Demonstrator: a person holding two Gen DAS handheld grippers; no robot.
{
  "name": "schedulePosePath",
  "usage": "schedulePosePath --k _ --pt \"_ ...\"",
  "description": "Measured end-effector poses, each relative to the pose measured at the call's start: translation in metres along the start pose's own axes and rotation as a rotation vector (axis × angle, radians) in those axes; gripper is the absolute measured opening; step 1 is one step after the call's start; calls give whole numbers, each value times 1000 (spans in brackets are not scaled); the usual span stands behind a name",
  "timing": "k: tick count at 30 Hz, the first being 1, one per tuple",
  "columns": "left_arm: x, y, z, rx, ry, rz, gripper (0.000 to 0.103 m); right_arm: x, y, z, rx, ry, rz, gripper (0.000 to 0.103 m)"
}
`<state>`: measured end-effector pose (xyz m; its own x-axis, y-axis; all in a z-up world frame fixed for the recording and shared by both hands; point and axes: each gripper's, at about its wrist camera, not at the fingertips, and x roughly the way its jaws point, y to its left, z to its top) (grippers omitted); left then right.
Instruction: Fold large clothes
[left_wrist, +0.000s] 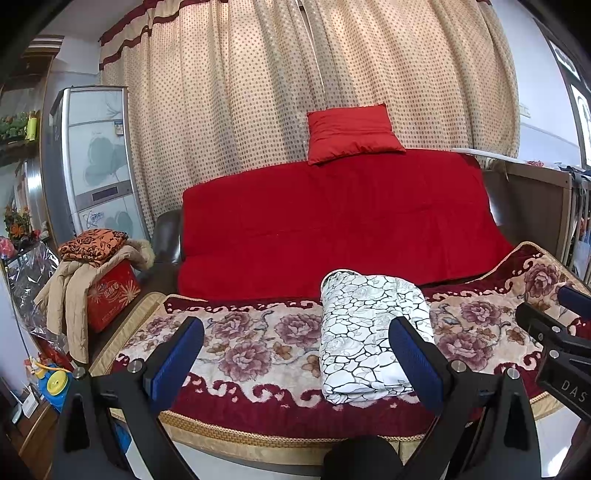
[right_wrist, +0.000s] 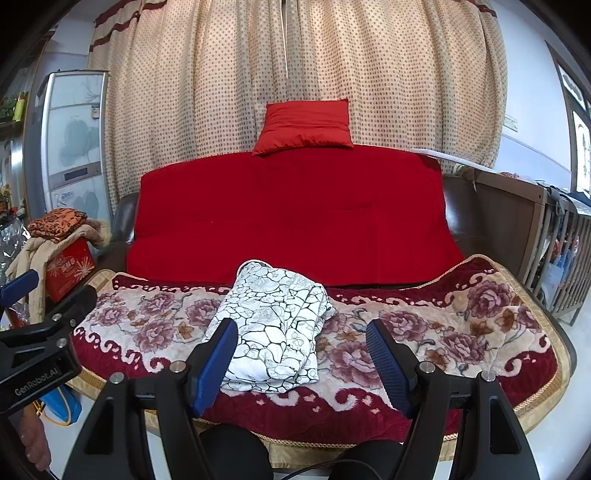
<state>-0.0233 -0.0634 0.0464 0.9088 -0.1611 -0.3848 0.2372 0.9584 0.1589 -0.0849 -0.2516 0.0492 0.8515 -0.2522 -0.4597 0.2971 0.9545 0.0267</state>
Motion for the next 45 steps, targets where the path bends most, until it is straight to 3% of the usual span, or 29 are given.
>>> schedulePosePath --k 19,45 --pt "10 8 -4 -15 15 21 100 -1 3 -1 -3 -3 -17 75" --pt "50 9 -15 -5 81 36 100 39 -2 -11 18 51 -30 75"
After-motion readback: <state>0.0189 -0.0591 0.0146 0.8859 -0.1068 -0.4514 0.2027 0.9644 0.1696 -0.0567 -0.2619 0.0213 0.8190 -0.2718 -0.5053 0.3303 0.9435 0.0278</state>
